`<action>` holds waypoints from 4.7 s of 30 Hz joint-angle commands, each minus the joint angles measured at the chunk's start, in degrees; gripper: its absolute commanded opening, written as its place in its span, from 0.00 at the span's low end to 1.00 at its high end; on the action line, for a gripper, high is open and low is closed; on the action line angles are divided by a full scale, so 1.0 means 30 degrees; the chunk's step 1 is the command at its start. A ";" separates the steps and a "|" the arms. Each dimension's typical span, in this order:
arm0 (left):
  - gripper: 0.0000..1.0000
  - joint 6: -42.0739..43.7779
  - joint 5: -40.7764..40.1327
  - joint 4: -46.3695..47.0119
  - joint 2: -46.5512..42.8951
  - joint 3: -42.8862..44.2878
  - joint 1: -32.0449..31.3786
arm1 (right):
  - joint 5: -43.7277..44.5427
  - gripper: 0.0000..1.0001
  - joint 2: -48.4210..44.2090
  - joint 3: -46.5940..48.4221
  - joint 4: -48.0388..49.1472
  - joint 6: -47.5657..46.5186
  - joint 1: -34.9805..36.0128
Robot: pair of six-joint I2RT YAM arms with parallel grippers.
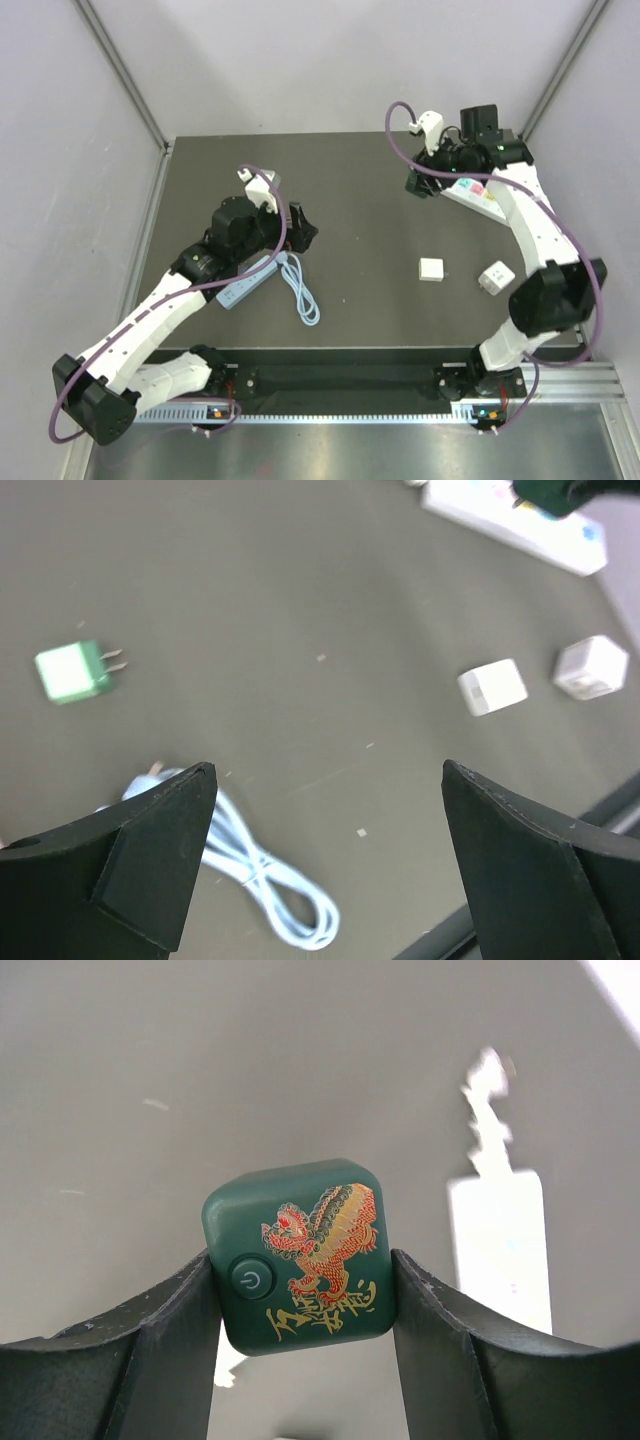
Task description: Insert the plug
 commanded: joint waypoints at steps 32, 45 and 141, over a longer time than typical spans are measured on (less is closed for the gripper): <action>0.98 0.2294 -0.1010 0.0054 -0.0010 -0.0836 -0.0093 | -0.3590 0.00 1.4039 1.1455 -0.3393 -0.9064 -0.7710; 0.98 0.2206 -0.0923 -0.0005 -0.0303 -0.0865 -0.0064 | -0.3677 0.00 1.5125 1.2833 -0.3920 -0.9825 -0.8061; 0.92 -0.1048 -0.4932 -0.5540 0.3883 0.4344 0.0111 | -0.0569 1.00 0.0187 -0.2807 0.6366 1.4077 -0.1617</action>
